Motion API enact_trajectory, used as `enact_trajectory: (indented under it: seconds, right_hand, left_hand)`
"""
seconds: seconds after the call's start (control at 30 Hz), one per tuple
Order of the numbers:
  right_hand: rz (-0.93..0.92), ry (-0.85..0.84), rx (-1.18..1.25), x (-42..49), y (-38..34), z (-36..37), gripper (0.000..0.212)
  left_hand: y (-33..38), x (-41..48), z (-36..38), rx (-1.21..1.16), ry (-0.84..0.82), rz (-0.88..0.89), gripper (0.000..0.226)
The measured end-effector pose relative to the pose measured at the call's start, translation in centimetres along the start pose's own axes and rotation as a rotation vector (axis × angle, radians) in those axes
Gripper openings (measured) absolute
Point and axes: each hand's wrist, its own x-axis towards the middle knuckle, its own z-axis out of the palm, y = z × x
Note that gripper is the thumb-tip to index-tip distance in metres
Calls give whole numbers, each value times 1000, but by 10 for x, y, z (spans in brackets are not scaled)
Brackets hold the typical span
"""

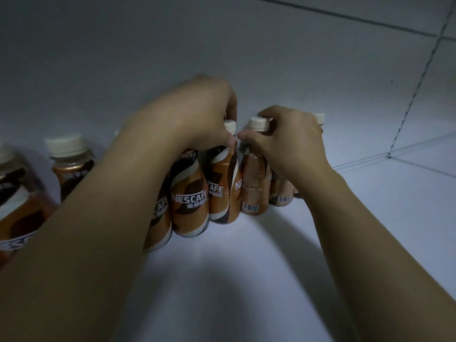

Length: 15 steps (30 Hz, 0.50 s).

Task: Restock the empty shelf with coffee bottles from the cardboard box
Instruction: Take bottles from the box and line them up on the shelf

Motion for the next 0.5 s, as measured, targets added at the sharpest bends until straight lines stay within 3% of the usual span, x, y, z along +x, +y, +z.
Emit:
enact_trajectory:
  seconds: [0.2,0.5]
  right_hand:
    - [17,28,91,-2,3,2,46]
    - [28,-103,257,-2,8,-6,38]
  left_hand:
    - [1,1,2,7,51,-30,45]
    - [7,6,7,25,134,-148,48]
